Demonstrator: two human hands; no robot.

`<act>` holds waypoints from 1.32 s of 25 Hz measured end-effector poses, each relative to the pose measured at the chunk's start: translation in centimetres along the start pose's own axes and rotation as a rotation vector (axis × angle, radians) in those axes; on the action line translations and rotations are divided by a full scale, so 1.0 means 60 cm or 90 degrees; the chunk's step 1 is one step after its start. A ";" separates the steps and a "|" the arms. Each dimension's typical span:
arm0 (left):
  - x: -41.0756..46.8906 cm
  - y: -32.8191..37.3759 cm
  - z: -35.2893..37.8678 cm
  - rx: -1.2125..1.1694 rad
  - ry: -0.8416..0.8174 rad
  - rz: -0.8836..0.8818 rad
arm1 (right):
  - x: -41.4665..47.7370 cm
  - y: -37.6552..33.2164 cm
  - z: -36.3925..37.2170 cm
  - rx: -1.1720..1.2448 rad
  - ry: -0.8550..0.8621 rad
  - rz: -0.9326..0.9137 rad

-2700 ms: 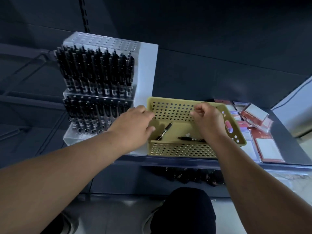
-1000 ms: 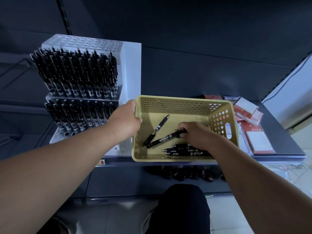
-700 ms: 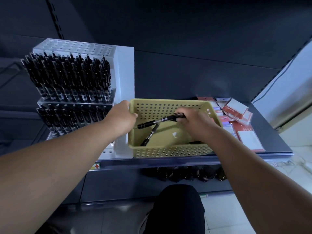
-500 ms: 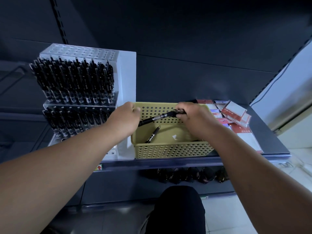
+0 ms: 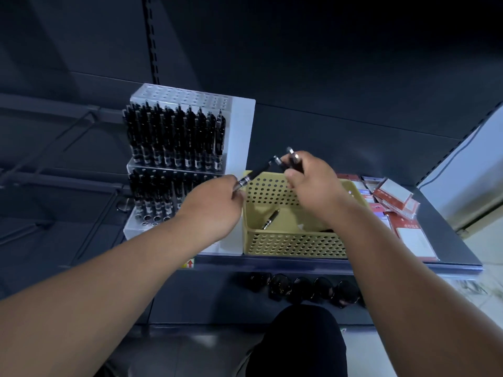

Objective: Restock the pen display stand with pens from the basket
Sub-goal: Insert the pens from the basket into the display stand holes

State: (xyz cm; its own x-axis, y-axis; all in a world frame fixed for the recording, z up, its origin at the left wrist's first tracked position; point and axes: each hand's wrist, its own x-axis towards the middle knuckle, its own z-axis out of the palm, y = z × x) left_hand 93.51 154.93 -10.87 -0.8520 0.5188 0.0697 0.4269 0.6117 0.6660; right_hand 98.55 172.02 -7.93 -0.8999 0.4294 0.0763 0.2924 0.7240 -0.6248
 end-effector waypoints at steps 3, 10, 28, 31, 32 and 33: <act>-0.021 -0.017 -0.013 -0.307 0.030 -0.113 | -0.006 -0.025 0.019 0.416 0.020 0.141; -0.074 -0.053 -0.025 -0.468 -0.023 -0.207 | -0.039 -0.085 0.114 0.850 -0.053 0.309; -0.106 -0.121 -0.069 -0.538 0.013 -0.289 | -0.059 -0.154 0.191 0.946 -0.064 0.421; -0.109 -0.125 -0.077 -0.570 0.028 -0.310 | -0.059 -0.150 0.177 1.004 -0.035 0.441; -0.109 -0.126 -0.078 -0.573 0.034 -0.311 | -0.060 -0.150 0.176 1.023 -0.032 0.441; -0.110 -0.127 -0.078 -0.576 0.035 -0.311 | -0.061 -0.150 0.177 1.035 -0.029 0.440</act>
State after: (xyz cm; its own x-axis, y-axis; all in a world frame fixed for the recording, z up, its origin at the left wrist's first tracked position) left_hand 94.44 144.08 -12.90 -0.8942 0.2918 -0.3396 -0.3379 0.0577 0.9394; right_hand 95.80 158.19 -10.82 -0.7780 0.3614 -0.5139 0.0265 -0.7984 -0.6015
